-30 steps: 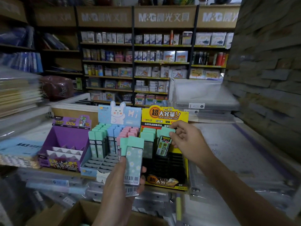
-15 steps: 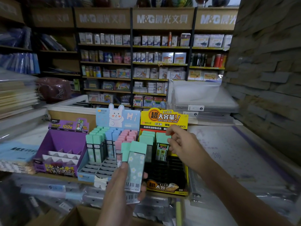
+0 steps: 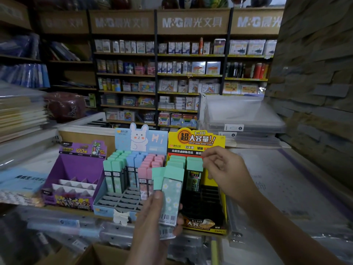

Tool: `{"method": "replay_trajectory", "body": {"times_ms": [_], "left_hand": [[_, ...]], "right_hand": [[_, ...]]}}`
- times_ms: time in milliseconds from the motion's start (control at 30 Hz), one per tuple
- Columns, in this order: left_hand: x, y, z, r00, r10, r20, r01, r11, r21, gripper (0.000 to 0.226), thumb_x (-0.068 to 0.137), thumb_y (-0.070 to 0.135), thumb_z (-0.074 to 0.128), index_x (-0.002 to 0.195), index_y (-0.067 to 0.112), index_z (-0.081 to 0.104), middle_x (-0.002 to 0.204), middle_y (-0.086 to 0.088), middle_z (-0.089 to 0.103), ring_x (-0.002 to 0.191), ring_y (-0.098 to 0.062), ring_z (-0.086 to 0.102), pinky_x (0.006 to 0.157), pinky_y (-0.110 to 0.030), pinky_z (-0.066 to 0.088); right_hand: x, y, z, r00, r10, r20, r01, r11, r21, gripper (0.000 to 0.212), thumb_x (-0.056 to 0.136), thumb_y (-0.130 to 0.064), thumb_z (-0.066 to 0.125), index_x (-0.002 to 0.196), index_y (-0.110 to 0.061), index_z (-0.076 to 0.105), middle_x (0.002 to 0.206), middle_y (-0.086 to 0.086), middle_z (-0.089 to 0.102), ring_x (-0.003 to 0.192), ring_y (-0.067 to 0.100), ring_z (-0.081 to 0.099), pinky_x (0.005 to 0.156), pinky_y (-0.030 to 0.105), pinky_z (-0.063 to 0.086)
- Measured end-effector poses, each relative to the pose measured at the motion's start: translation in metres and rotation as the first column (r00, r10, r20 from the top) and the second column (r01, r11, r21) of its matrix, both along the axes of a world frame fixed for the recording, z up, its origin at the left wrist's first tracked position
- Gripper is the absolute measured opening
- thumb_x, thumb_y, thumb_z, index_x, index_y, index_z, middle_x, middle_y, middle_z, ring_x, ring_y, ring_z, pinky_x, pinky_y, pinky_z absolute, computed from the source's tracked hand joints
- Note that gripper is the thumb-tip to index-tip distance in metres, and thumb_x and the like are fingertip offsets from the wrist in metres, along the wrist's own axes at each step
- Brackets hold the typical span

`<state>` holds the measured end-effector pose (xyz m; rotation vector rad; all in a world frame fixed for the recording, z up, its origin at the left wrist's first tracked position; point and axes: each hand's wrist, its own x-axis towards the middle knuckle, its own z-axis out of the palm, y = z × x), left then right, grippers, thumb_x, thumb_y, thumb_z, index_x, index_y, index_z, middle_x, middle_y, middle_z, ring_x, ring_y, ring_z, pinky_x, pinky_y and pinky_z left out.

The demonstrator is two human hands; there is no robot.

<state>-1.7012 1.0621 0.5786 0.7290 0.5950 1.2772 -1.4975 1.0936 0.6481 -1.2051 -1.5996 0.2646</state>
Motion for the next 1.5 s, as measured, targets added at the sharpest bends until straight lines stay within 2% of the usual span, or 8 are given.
{"method": "replay_trajectory", "body": {"times_ms": [167, 300, 600, 733, 833, 933, 1267, 1500], "left_hand": [[0.003, -0.002, 0.004, 1.000, -0.003, -0.008, 0.003, 0.999, 0.034, 0.044, 0.075, 0.044, 0.073, 0.109, 0.017, 0.076, 0.086, -0.022, 0.071, 0.056, -0.029, 0.064, 0.042, -0.028, 0.046], [0.004, -0.006, 0.007, 0.998, 0.018, -0.061, -0.014, 0.998, 0.069, 0.042, 0.075, 0.046, 0.073, 0.109, 0.021, 0.076, 0.089, -0.021, 0.072, 0.059, -0.030, 0.065, 0.045, -0.029, 0.047], [0.003, -0.007, 0.010, 0.993, 0.045, -0.107, -0.041, 0.998, 0.043, 0.055, 0.069, 0.053, 0.072, 0.108, 0.014, 0.075, 0.087, -0.023, 0.074, 0.058, -0.031, 0.068, 0.042, -0.027, 0.044], [-0.009, -0.003, 0.007, 0.989, 0.079, -0.125, -0.074, 0.996, 0.042, 0.029, 0.090, 0.026, 0.059, 0.111, 0.009, 0.069, 0.084, -0.021, 0.075, 0.057, -0.032, 0.071, 0.037, -0.026, 0.045], [-0.024, -0.006, 0.004, 0.984, 0.114, -0.134, -0.105, 0.992, 0.073, 0.025, 0.101, 0.011, 0.045, 0.113, 0.008, 0.067, 0.079, -0.022, 0.072, 0.060, -0.034, 0.072, 0.037, -0.031, 0.048], [-0.034, -0.011, 0.005, 0.980, 0.155, -0.125, -0.143, 0.985, 0.101, 0.026, 0.102, 0.011, 0.046, 0.114, 0.006, 0.067, 0.079, -0.021, 0.072, 0.061, -0.031, 0.071, 0.040, -0.032, 0.050], [-0.053, -0.012, 0.001, 0.962, 0.254, -0.105, -0.245, 0.965, 0.090, 0.023, 0.101, 0.012, 0.053, 0.109, 0.016, 0.074, 0.086, -0.019, 0.076, 0.061, -0.029, 0.072, 0.045, -0.032, 0.054], [-0.059, -0.009, -0.001, 0.960, 0.274, -0.051, -0.271, 0.961, 0.060, 0.023, 0.099, 0.010, 0.056, 0.116, 0.009, 0.070, 0.086, -0.024, 0.073, 0.060, -0.030, 0.070, 0.042, -0.031, 0.051]], "right_hand": [[-0.004, -0.007, 0.003, 0.979, 0.196, -0.055, -0.200, 0.977, -0.078, 0.015, 0.100, -0.028, 0.058, 0.096, -0.029, 0.072, 0.081, 0.000, 0.074, 0.045, 0.013, 0.056, 0.049, 0.018, 0.045], [-0.007, -0.010, 0.003, 0.958, 0.278, -0.066, -0.285, 0.948, -0.144, 0.021, 0.089, -0.041, 0.068, 0.105, -0.028, 0.072, 0.082, 0.001, 0.075, 0.048, 0.011, 0.059, 0.051, 0.025, 0.050], [-0.008, -0.010, 0.007, 0.951, 0.294, -0.100, -0.307, 0.936, -0.170, 0.020, 0.082, -0.019, 0.082, 0.095, -0.013, 0.068, 0.073, 0.014, 0.070, 0.048, 0.017, 0.061, 0.042, 0.022, 0.046], [-0.004, -0.011, 0.016, 0.893, 0.338, -0.298, -0.375, 0.924, -0.074, 0.026, 0.081, -0.016, 0.078, 0.097, -0.005, 0.062, 0.069, 0.019, 0.066, 0.050, 0.026, 0.061, 0.038, 0.027, 0.045], [-0.005, -0.010, 0.025, 0.864, 0.343, -0.369, -0.368, 0.930, 0.003, 0.021, 0.084, -0.002, 0.074, 0.098, -0.002, 0.059, 0.070, 0.026, 0.063, 0.054, 0.030, 0.063, 0.043, 0.030, 0.049], [-0.010, -0.008, 0.028, 0.911, 0.273, -0.309, -0.287, 0.958, -0.001, 0.018, 0.087, 0.005, 0.070, 0.101, -0.002, 0.060, 0.071, 0.026, 0.063, 0.057, 0.028, 0.066, 0.050, 0.031, 0.054], [-0.040, 0.007, 0.014, 0.993, 0.092, -0.068, -0.096, 0.994, -0.056, 0.006, 0.092, -0.008, 0.067, 0.095, -0.012, 0.065, 0.067, 0.011, 0.068, 0.061, 0.019, 0.072, 0.060, 0.033, 0.061], [-0.040, 0.007, 0.003, 0.994, 0.111, 0.008, -0.111, 0.992, -0.056, 0.015, 0.091, -0.008, 0.070, 0.092, -0.023, 0.067, 0.071, 0.007, 0.067, 0.064, 0.017, 0.072, 0.062, 0.035, 0.062]]}}
